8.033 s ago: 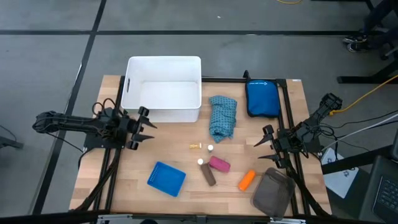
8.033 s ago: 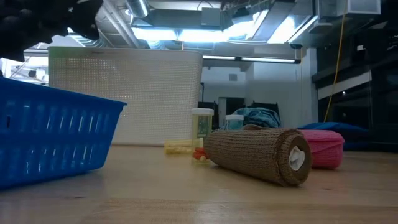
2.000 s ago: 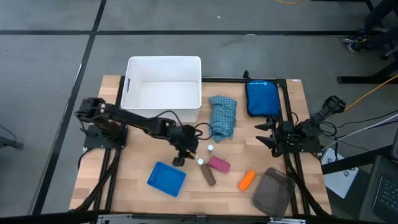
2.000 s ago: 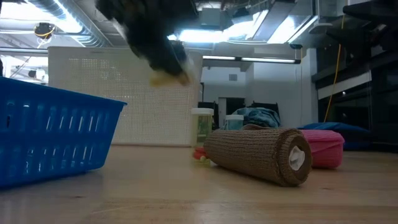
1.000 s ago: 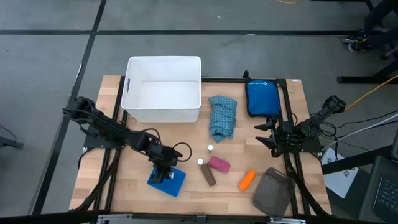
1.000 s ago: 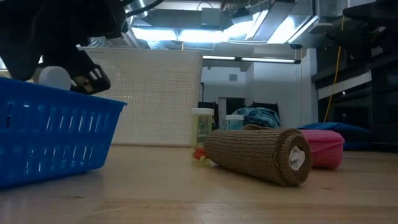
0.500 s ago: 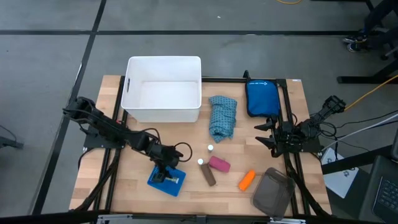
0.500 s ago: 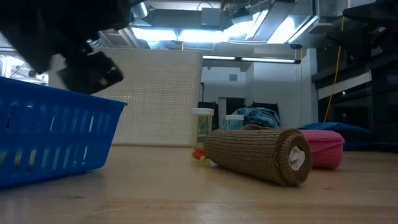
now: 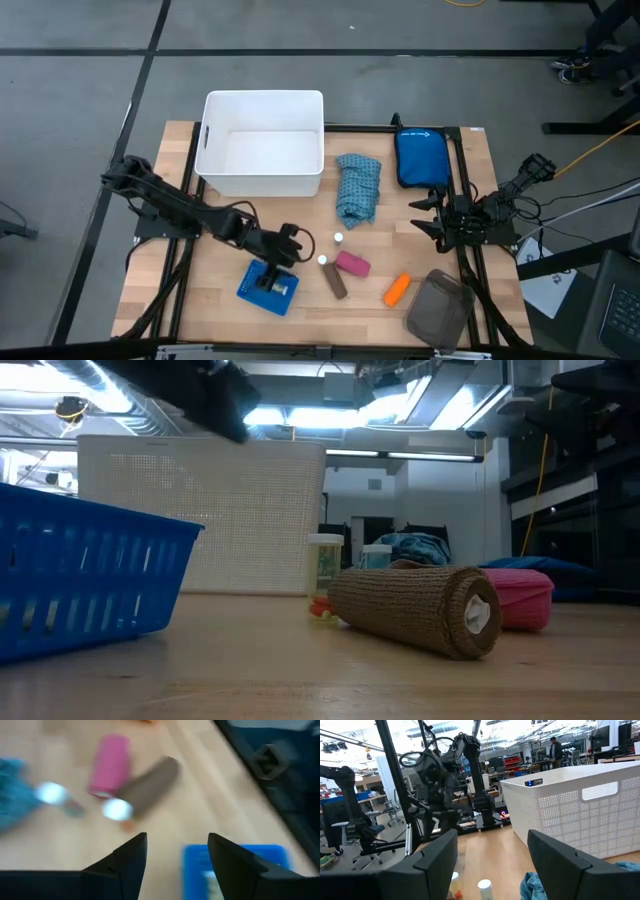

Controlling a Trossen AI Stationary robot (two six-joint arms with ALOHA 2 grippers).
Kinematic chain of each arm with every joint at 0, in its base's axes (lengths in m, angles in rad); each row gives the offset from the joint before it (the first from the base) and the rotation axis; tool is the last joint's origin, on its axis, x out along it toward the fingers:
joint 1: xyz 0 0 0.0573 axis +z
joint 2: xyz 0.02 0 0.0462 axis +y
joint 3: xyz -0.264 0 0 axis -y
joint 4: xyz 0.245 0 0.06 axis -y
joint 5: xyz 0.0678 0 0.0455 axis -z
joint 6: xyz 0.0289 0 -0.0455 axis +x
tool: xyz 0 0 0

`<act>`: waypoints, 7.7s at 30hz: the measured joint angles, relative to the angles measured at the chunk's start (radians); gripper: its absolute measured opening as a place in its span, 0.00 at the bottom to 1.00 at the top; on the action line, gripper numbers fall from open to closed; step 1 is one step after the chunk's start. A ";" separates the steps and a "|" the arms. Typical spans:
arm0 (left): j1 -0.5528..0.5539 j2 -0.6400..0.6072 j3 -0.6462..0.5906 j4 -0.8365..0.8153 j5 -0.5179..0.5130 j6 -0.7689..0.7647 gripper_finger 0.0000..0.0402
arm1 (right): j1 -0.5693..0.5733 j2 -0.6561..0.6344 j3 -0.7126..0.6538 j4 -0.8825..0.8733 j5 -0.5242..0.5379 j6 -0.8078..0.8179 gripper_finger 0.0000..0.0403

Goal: Pick & Place Medicine items
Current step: Put the green medicine bottle into the blue bin, then put the blue medicine bottle into the blue bin

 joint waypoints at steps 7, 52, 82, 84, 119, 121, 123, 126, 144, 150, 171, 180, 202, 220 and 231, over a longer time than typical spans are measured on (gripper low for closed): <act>0.102 0.020 0.004 0.012 -0.008 0.050 0.51 | 0.000 0.000 0.000 0.000 0.000 0.008 0.61; 0.180 0.315 0.106 0.166 0.169 0.158 0.51 | 0.000 0.000 0.000 -0.018 0.000 0.026 0.61; 0.182 0.363 0.104 0.195 0.173 0.165 0.51 | 0.000 0.000 0.000 -0.023 0.000 0.026 0.61; 0.182 0.363 0.104 0.195 0.172 0.165 0.51 | 0.000 0.000 0.000 -0.023 0.000 0.026 0.61; 0.182 0.327 0.150 0.120 0.141 0.202 0.29 | 0.000 0.000 0.000 -0.045 0.000 0.052 0.61; 0.182 0.306 0.173 0.048 0.141 0.208 0.28 | 0.000 0.000 0.000 -0.045 0.001 0.052 0.61; 0.178 0.283 0.198 0.017 0.141 0.213 0.28 | 0.000 0.000 0.000 -0.046 0.000 0.052 0.61; 0.163 0.227 0.216 -0.078 0.141 0.218 0.28 | 0.000 0.003 0.000 -0.049 0.000 0.055 0.61; -0.065 -0.007 0.187 -0.497 0.202 -0.071 0.28 | 0.000 0.003 0.000 -0.059 0.001 0.079 0.61; -0.066 0.014 0.081 -0.499 0.162 -0.152 0.30 | 0.000 0.003 0.000 -0.059 0.000 0.079 0.61; 0.002 0.017 0.079 -0.264 0.018 -0.001 0.53 | 0.000 0.003 0.000 -0.060 0.003 0.078 0.61; 0.144 0.032 0.107 -0.082 -0.058 0.178 0.55 | 0.000 0.003 0.000 -0.060 0.020 0.079 0.61; 0.262 0.425 0.297 0.120 0.085 0.340 0.55 | 0.000 0.003 0.000 -0.070 0.019 0.078 0.61; 0.310 0.480 0.371 0.006 0.134 0.363 0.54 | 0.000 0.003 0.000 -0.076 0.016 0.078 0.61; 0.317 0.502 0.370 0.002 0.134 0.363 0.54 | 0.000 0.003 0.000 -0.076 0.016 0.078 0.61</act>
